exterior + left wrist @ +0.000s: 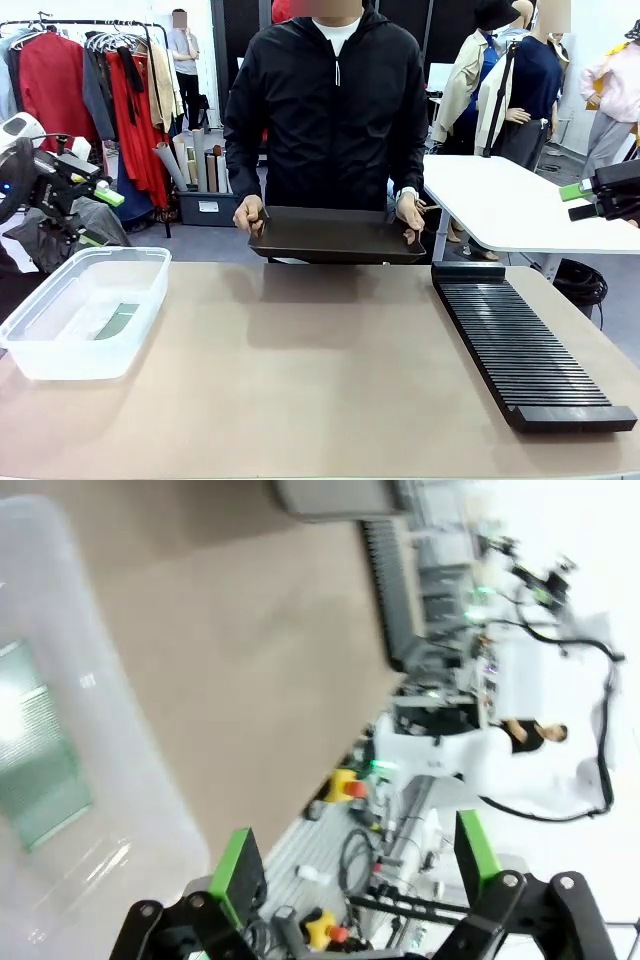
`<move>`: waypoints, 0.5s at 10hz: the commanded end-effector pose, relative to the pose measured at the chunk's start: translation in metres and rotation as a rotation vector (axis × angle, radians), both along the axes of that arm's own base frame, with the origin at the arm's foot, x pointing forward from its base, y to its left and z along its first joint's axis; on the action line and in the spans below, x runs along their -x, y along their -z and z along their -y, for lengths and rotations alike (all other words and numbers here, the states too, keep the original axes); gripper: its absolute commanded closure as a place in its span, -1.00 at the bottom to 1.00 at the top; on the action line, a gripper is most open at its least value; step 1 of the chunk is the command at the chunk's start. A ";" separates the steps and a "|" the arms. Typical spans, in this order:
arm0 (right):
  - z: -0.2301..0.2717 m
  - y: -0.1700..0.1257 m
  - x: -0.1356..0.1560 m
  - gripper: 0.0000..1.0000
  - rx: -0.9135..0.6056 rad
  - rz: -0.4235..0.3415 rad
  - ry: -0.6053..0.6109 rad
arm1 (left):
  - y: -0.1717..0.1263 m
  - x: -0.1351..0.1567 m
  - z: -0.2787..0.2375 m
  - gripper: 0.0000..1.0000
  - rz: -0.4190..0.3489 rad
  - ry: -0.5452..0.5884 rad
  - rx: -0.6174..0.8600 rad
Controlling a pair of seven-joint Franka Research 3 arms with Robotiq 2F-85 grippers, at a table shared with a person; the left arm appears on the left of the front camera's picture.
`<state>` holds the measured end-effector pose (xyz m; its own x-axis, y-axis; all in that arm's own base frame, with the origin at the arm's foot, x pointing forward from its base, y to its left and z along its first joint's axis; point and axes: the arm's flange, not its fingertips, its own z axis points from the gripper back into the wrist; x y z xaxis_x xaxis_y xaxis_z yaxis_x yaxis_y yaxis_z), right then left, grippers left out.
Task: Sort PCBs into racks and boxes based on the side picked up.
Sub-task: If the short side of the Blank PCB is picked up, insert it into the PCB Rack ; if the long side is picked up, place it in the Organizing box.
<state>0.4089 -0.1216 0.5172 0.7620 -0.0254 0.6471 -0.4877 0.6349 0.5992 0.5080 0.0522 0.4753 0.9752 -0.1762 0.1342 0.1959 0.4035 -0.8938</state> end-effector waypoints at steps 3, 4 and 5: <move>-0.002 -0.003 -0.001 -1.00 -0.020 0.003 0.002 | -0.002 0.005 0.011 -1.00 0.093 0.047 0.044; -0.002 -0.003 -0.001 -1.00 -0.020 0.003 0.002 | -0.003 0.007 0.012 -1.00 0.111 0.039 0.050; -0.002 -0.003 -0.001 -1.00 -0.020 0.003 0.002 | -0.004 0.007 0.012 -1.00 0.118 0.013 0.043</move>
<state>0.4089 -0.1216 0.5172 0.7620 -0.0254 0.6471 -0.4877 0.6349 0.5992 0.5073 0.0428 0.4807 0.9534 -0.2110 0.2156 0.2812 0.3625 -0.8885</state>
